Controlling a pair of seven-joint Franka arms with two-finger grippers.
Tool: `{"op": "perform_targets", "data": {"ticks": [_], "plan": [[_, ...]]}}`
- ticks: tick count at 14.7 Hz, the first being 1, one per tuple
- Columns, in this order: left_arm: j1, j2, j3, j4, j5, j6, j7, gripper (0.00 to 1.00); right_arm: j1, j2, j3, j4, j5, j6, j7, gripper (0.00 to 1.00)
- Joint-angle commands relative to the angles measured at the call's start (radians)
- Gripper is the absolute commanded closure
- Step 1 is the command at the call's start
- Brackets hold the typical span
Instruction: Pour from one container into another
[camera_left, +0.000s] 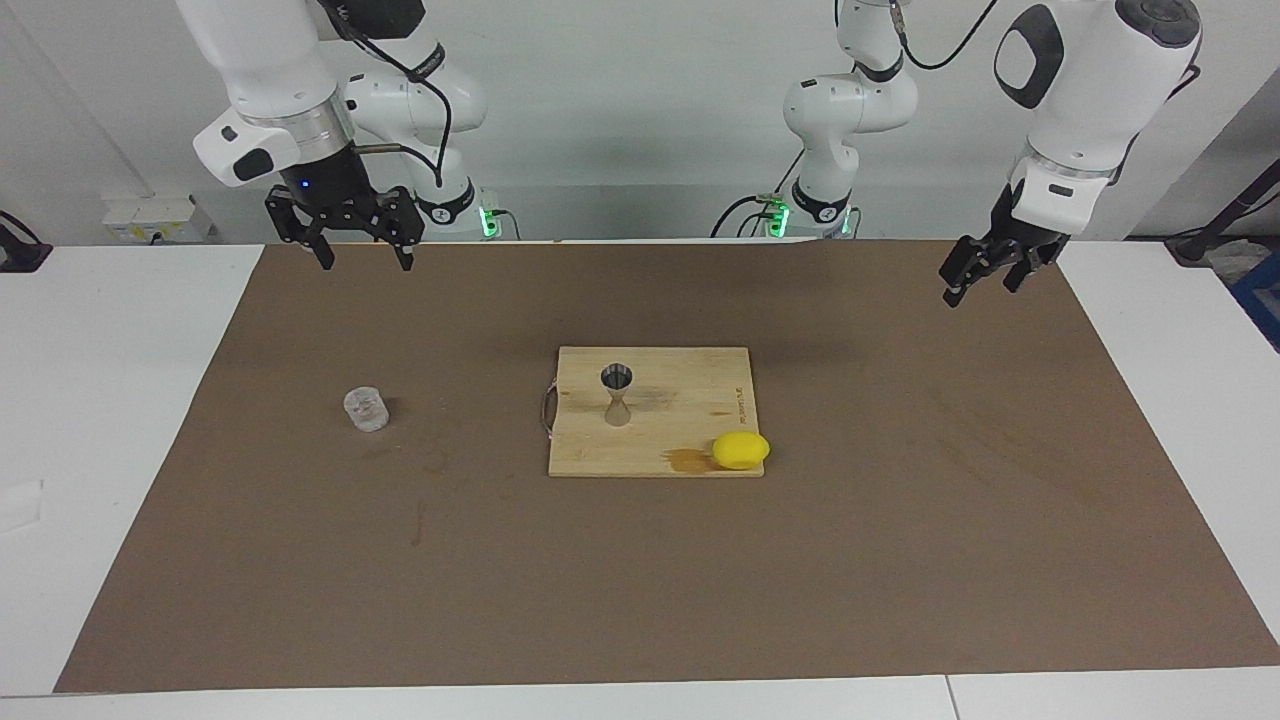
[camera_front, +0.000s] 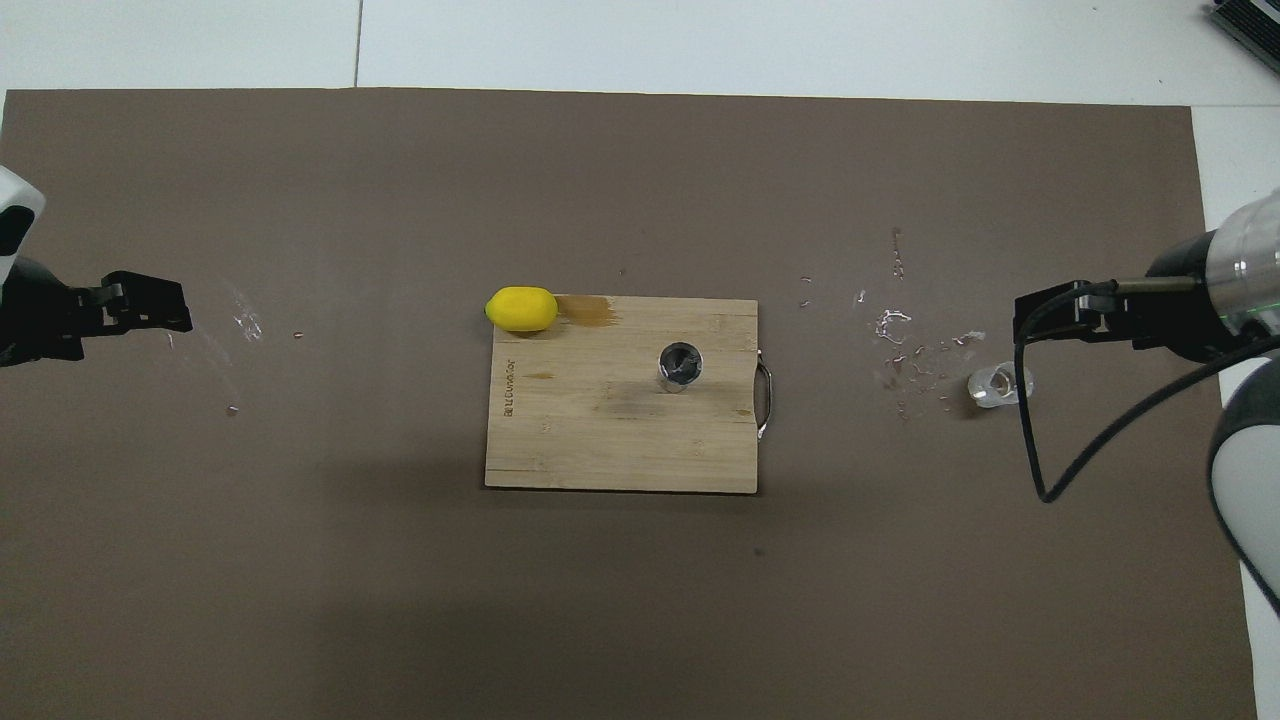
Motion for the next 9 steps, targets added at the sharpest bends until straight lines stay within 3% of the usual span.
{"op": "perform_targets", "data": {"ticks": [1,9], "plan": [[-0.006,0.05,0.009,0.073,-0.01,-0.024,-0.011,0.0,-0.009,-0.018,0.005,-0.029,-0.01,-0.006,-0.032,0.0],[-0.001,0.048,0.009,0.08,-0.007,-0.054,-0.011,0.0,-0.012,-0.025,0.005,-0.041,-0.01,-0.006,-0.029,0.0]]}}
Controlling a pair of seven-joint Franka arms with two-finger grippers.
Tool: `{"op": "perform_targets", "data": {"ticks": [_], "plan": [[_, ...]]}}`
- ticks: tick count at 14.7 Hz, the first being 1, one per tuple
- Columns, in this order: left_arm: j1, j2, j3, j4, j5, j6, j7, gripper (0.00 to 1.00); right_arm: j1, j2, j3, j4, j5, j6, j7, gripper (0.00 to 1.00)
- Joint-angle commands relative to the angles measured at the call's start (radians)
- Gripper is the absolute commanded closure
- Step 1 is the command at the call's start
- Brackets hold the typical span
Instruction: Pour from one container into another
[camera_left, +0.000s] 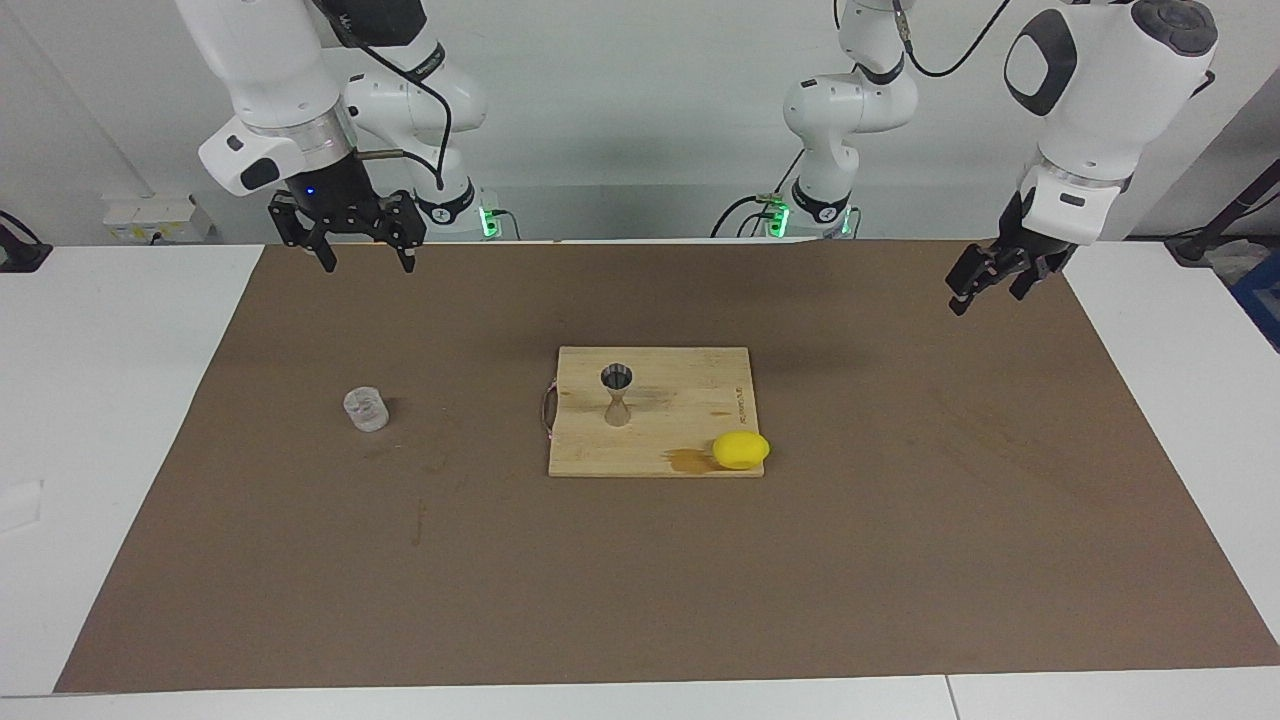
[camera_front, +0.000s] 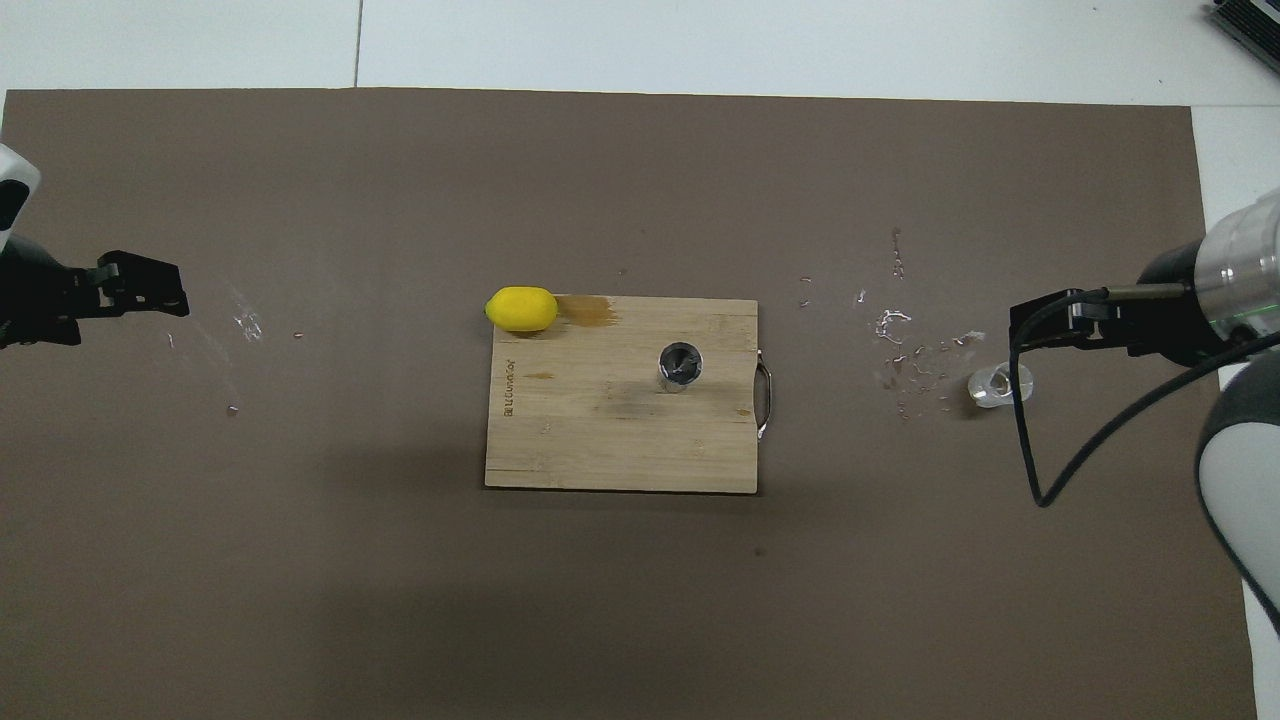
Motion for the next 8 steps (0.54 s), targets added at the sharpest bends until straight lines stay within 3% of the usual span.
{"op": "perform_targets", "data": {"ticks": [1,8], "plan": [[0.0,0.007,0.007,0.02,-0.007,-0.026,-0.01,0.0,-0.011,-0.025,0.005,-0.027,-0.009,-0.001,-0.025,0.0],[0.0,0.003,0.007,0.011,-0.007,-0.02,-0.012,0.0,-0.008,-0.03,0.005,-0.034,-0.009,0.001,-0.025,0.0]]}}
